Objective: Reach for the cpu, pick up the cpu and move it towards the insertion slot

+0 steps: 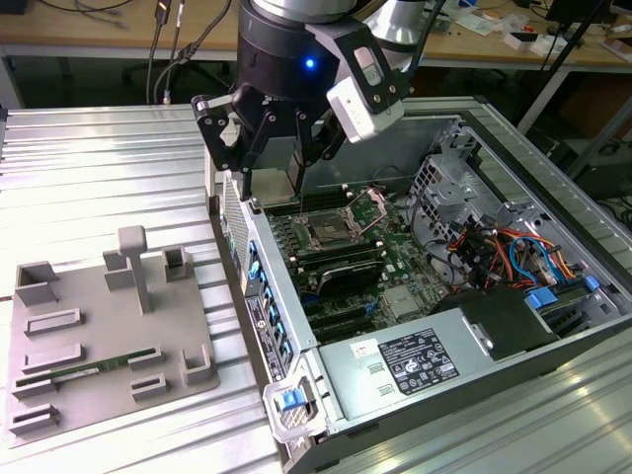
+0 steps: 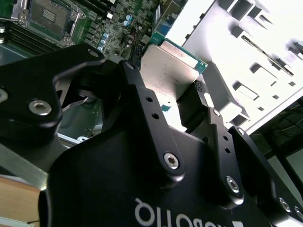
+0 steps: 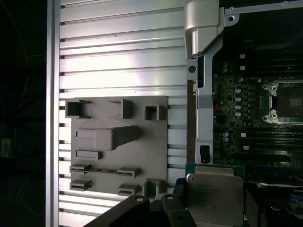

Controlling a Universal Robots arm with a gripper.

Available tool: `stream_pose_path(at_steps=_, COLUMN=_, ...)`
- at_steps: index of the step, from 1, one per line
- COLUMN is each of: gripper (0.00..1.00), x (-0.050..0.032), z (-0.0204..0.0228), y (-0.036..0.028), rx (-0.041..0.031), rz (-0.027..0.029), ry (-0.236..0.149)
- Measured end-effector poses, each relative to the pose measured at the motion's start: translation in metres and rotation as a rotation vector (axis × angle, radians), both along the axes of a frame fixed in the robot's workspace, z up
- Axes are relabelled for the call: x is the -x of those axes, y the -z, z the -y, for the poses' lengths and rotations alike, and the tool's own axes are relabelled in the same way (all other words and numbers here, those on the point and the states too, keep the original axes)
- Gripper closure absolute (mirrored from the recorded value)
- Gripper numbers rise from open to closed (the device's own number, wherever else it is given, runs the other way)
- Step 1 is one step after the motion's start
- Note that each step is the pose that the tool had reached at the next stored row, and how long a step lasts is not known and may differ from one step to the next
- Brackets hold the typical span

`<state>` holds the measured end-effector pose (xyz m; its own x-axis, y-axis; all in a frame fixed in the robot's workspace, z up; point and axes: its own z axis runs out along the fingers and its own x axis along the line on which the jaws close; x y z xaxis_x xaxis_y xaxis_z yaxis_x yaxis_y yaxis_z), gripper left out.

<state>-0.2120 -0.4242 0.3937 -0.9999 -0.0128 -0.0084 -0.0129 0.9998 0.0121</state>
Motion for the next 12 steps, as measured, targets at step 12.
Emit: stream_pose_path(at_steps=12, gripper=0.45, x=-0.0042, z=-0.0001, y=0.0000, rx=0.0000, rz=0.0000, ry=0.000)
